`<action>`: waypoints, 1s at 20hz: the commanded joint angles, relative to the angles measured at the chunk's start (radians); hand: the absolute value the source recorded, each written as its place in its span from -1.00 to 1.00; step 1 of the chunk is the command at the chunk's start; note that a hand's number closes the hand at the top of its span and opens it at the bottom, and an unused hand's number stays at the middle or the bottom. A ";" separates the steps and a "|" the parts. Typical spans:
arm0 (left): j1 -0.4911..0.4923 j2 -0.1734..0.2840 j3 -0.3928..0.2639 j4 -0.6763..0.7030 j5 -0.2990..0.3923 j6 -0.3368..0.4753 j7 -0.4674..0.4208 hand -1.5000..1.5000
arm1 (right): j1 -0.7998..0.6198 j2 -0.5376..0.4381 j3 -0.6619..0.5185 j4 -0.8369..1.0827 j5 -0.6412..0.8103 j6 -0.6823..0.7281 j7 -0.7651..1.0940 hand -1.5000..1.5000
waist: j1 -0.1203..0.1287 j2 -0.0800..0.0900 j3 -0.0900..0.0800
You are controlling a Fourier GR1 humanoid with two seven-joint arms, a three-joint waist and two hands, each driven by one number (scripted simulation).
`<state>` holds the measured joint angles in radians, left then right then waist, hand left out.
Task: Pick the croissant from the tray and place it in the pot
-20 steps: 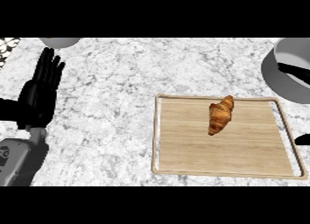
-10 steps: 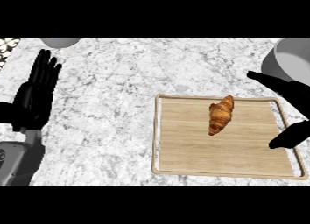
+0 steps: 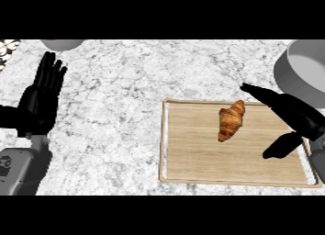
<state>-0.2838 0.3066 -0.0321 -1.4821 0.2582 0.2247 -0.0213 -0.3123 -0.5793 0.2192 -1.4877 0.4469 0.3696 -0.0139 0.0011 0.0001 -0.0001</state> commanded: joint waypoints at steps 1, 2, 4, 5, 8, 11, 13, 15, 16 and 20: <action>0.002 0.003 0.038 0.008 -0.013 -0.045 0.000 0.00 | -0.021 0.065 -0.033 0.013 0.047 0.005 -0.024 -1.00 | 0.001 0.000 0.000; -0.042 -0.005 0.034 0.002 -0.008 -0.024 0.042 0.00 | -0.020 0.084 -0.015 -0.085 0.038 0.023 0.073 -1.00 | -0.002 -0.001 0.000; 0.009 -0.011 0.037 -0.086 -0.030 -0.013 0.087 0.00 | 0.032 0.090 -0.030 -0.086 0.086 0.023 0.036 -1.00 | -0.001 -0.001 0.000; 0.009 0.008 0.074 -0.028 -0.006 -0.080 0.022 0.00 | -0.030 0.114 -0.040 -0.008 0.106 0.023 0.039 -1.00 | 0.001 0.000 0.000; -0.030 -0.037 0.054 0.020 -0.047 -0.045 0.010 0.00 | -0.032 0.113 -0.048 0.014 0.153 0.031 0.060 -1.00 | -0.001 0.000 0.000; 0.003 -0.035 0.056 -0.074 -0.042 -0.045 0.074 0.00 | -0.004 0.167 -0.006 -0.016 0.216 0.016 0.123 -1.00 | 0.000 -0.001 0.000; 0.041 -0.011 0.089 -0.090 -0.036 -0.064 0.063 0.00 | 0.031 0.199 0.009 0.066 0.262 -0.069 0.041 -1.00 | 0.003 -0.001 0.000; -0.019 -0.001 0.095 -0.048 -0.029 -0.094 0.091 0.00 | -0.079 0.211 -0.031 0.262 0.277 -0.098 -0.050 -1.00 | 0.008 0.002 0.000; -0.028 -0.043 0.098 -0.031 -0.053 -0.066 0.076 0.00 | -0.019 0.213 -0.041 0.179 0.288 -0.078 -0.041 -1.00 | 0.000 0.000 0.000; 0.018 -0.098 0.062 0.007 -0.092 -0.072 -0.010 0.00 | -0.070 0.238 -0.044 0.269 0.323 -0.106 -0.096 -1.00 | 0.001 0.001 0.000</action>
<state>-0.2745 0.2535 0.0428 -1.5255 0.1962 0.1565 0.0328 -0.3708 -0.3541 0.1866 -1.2992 0.7306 0.3003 -0.0336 0.0038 0.0004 0.0002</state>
